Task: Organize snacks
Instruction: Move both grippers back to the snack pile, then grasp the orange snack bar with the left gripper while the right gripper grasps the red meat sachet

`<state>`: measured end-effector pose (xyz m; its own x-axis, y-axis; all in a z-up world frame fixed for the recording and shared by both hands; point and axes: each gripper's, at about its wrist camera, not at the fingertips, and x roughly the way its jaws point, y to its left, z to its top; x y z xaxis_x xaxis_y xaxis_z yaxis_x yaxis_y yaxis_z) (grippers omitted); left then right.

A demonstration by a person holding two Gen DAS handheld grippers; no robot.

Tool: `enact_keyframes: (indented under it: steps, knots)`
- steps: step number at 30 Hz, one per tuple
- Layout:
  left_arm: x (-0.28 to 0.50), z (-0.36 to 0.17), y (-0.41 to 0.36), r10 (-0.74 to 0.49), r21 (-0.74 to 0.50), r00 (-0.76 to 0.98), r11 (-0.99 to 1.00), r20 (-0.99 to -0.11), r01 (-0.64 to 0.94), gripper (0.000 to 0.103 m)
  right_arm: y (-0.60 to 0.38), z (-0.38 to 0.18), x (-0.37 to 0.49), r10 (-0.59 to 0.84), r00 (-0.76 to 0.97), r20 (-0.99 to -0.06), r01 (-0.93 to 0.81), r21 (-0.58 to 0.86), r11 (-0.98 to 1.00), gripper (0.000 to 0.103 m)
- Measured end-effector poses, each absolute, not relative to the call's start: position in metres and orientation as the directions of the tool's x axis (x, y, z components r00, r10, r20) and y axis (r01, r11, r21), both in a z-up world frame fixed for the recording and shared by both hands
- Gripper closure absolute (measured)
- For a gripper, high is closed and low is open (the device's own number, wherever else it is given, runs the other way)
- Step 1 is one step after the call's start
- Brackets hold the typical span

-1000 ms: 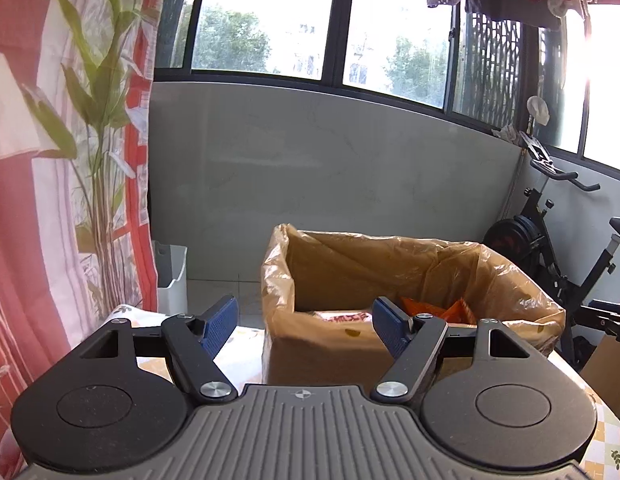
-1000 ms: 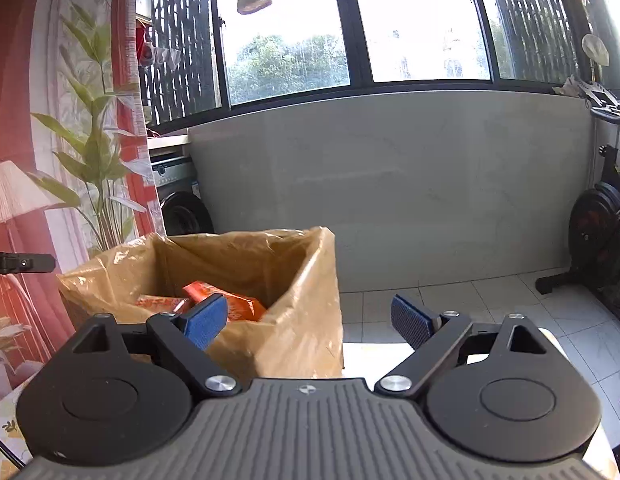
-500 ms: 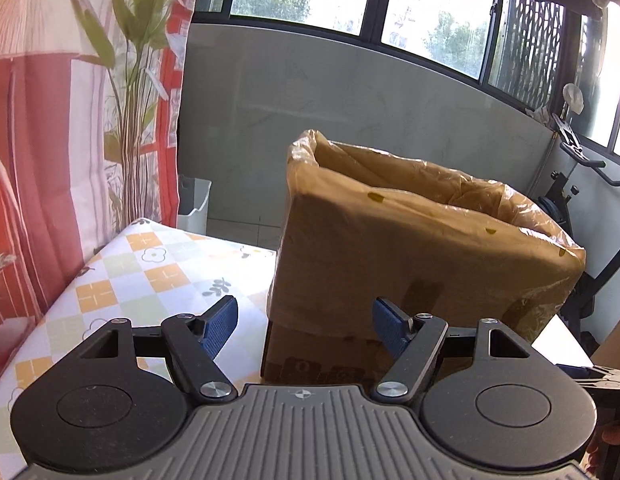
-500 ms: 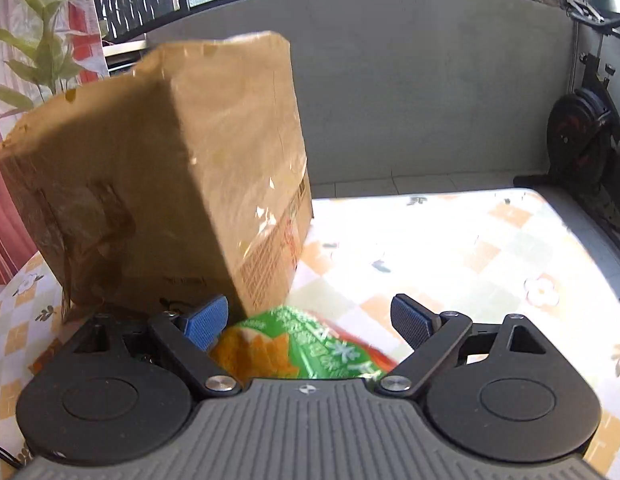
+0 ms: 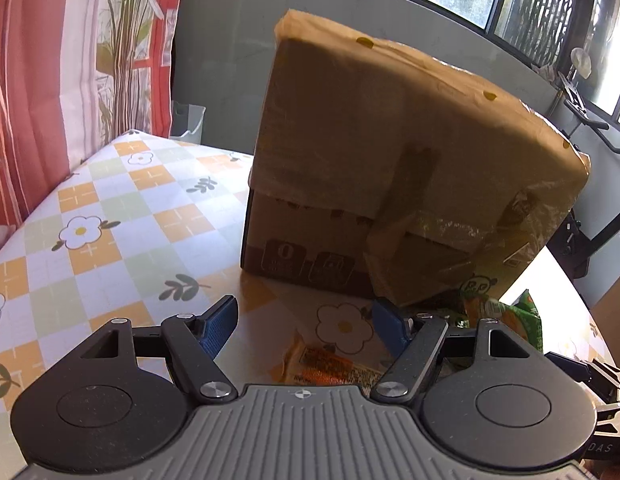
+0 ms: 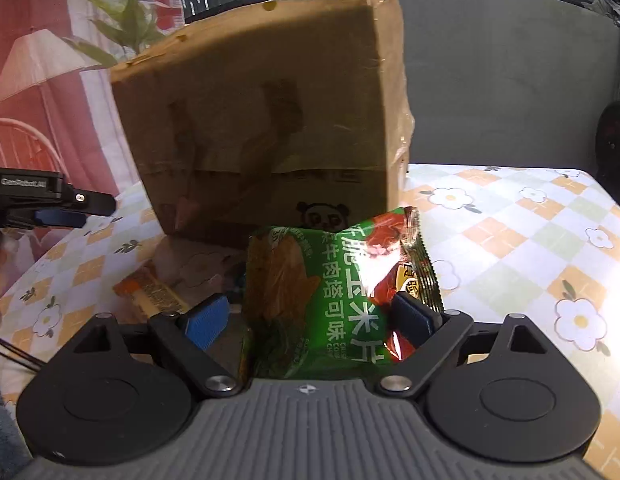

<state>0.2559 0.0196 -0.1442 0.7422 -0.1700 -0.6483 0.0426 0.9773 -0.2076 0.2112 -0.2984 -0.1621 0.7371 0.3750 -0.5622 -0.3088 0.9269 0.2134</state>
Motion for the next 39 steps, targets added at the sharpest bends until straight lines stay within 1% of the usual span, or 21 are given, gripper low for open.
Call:
enact_keyframes:
  steps: [5, 8, 12, 15, 16, 18, 22, 25, 28, 31, 35, 37, 39]
  knots:
    - [0.247, -0.151, 0.019, -0.185, -0.228, 0.721, 0.973, -0.668, 0.038, 0.027, -0.295, -0.158, 0.209, 0.48, 0.687, -0.545, -0.366, 0.31, 0.877, 0.012]
    - [0.244, -0.153, 0.016, -0.189, -0.229, 0.713, 0.973, -0.676, 0.04, 0.027, -0.304, -0.154, 0.205, 0.473, 0.709, -0.523, -0.348, 0.325, 0.88, 0.015]
    - [0.242, -0.156, 0.01, -0.203, -0.231, 0.705, 0.971, -0.68, 0.057, 0.027, -0.315, -0.149, 0.2, 0.334, 0.809, -0.484, -0.266, 0.206, 0.942, 0.015]
    - [0.24, -0.159, 0.005, -0.216, -0.23, 0.695, 0.97, -0.685, 0.075, 0.027, -0.328, -0.153, 0.198, 0.212, 0.849, -0.484, -0.162, 0.143, 0.976, 0.022]
    - [0.239, -0.159, 0.004, -0.219, -0.23, 0.694, 0.97, -0.686, 0.08, 0.027, -0.333, -0.156, 0.197, 0.152, 0.867, -0.474, -0.107, 0.12, 0.987, 0.024]
    - [0.239, -0.162, 0.001, -0.223, -0.229, 0.688, 0.97, -0.69, 0.085, 0.027, -0.34, -0.16, 0.197, 0.068, 0.889, -0.453, -0.029, 0.093, 0.995, 0.024]
    - [0.239, -0.164, -0.001, -0.225, -0.228, 0.683, 0.97, -0.695, 0.087, 0.027, -0.352, -0.172, 0.214, 0.003, 0.865, -0.502, 0.034, 0.063, 0.997, 0.024]
    - [0.237, -0.164, 0.0, -0.221, -0.228, 0.686, 0.97, -0.693, 0.082, 0.027, -0.355, -0.184, 0.232, -0.01, 0.826, -0.564, 0.036, 0.034, 0.999, 0.024]
    - [0.235, -0.164, 0.002, -0.216, -0.232, 0.689, 0.97, -0.691, 0.071, 0.027, -0.349, -0.199, 0.245, 0.02, 0.777, -0.63, 0.005, 0.037, 0.999, 0.024]
    - [0.235, -0.165, 0.005, -0.209, -0.235, 0.687, 0.97, -0.696, 0.057, 0.027, -0.334, -0.2, 0.237, 0.059, 0.787, -0.615, -0.069, 0.008, 0.998, 0.025]
    - [0.235, -0.166, 0.003, -0.214, -0.238, 0.68, 0.969, -0.701, 0.059, 0.027, -0.323, -0.206, 0.229, 0.151, 0.771, -0.619, -0.172, 0.026, 0.985, 0.028]
    - [0.233, -0.165, 0.002, -0.223, -0.238, 0.682, 0.968, -0.696, 0.073, 0.027, -0.325, -0.211, 0.227, 0.114, 0.769, -0.629, -0.132, 0.019, 0.991, 0.028]
    - [0.233, -0.166, 0.002, -0.22, -0.238, 0.681, 0.969, -0.698, 0.069, 0.027, -0.332, -0.209, 0.223, 0.098, 0.786, -0.61, -0.088, 0.048, 0.995, 0.028]
